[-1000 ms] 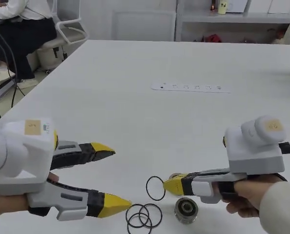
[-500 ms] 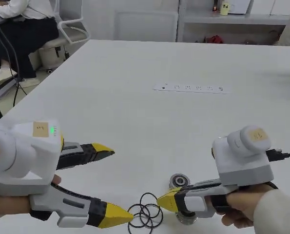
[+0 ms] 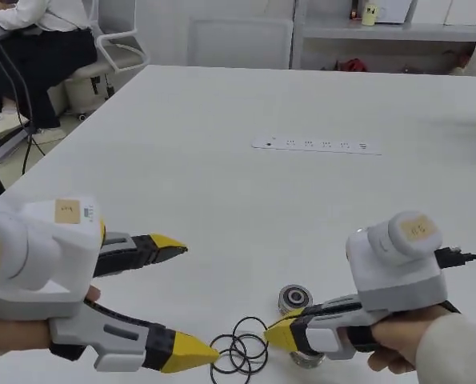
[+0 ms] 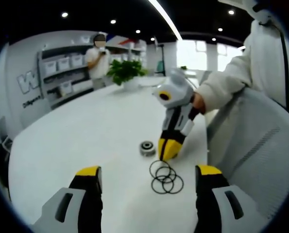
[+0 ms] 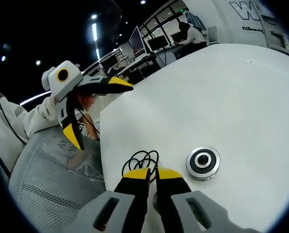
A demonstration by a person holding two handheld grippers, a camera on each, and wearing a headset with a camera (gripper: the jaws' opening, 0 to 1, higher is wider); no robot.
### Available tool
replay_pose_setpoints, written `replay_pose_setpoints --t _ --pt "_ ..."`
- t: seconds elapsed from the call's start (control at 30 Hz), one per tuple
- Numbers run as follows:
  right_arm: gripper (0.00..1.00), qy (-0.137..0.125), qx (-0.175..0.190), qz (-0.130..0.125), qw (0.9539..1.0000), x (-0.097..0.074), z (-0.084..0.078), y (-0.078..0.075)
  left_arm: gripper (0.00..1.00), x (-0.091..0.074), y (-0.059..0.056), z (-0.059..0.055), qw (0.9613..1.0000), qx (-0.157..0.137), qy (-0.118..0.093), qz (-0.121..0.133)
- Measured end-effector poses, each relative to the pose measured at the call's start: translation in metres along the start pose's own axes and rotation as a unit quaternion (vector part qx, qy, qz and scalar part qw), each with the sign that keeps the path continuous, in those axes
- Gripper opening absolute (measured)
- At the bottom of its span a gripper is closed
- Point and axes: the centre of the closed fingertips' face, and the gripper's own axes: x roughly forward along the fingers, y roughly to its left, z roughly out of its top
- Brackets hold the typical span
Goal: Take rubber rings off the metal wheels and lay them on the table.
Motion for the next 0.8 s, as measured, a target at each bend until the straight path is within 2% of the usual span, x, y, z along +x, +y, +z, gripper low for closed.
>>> replay_pose_setpoints --t 0.17,0.47,0.6,0.7,0.8 --pt "0.06 -0.013 -0.007 -0.003 0.9999 -0.005 0.008 0.0 0.81 0.0 -0.001 0.001 1.0 -0.005 -0.003 -0.001" --pt "0.16 -0.037 -0.036 -0.026 0.9983 -0.017 0.024 -0.005 0.82 -0.006 0.001 0.001 0.9998 -0.015 -0.01 0.008" --pt "0.2 -0.055 -0.045 -0.024 0.9972 -0.024 0.035 -0.003 0.82 -0.008 0.001 0.002 0.9997 -0.016 -0.012 0.013" --pt "0.26 -0.064 -0.065 -0.033 0.9952 -0.03 0.044 -0.001 0.82 -0.009 0.001 0.001 0.9996 -0.019 -0.012 0.015" --pt "0.35 -0.064 -0.101 -0.037 0.9921 -0.036 0.048 0.001 0.81 -0.009 0.001 0.001 0.9996 -0.02 -0.011 0.016"
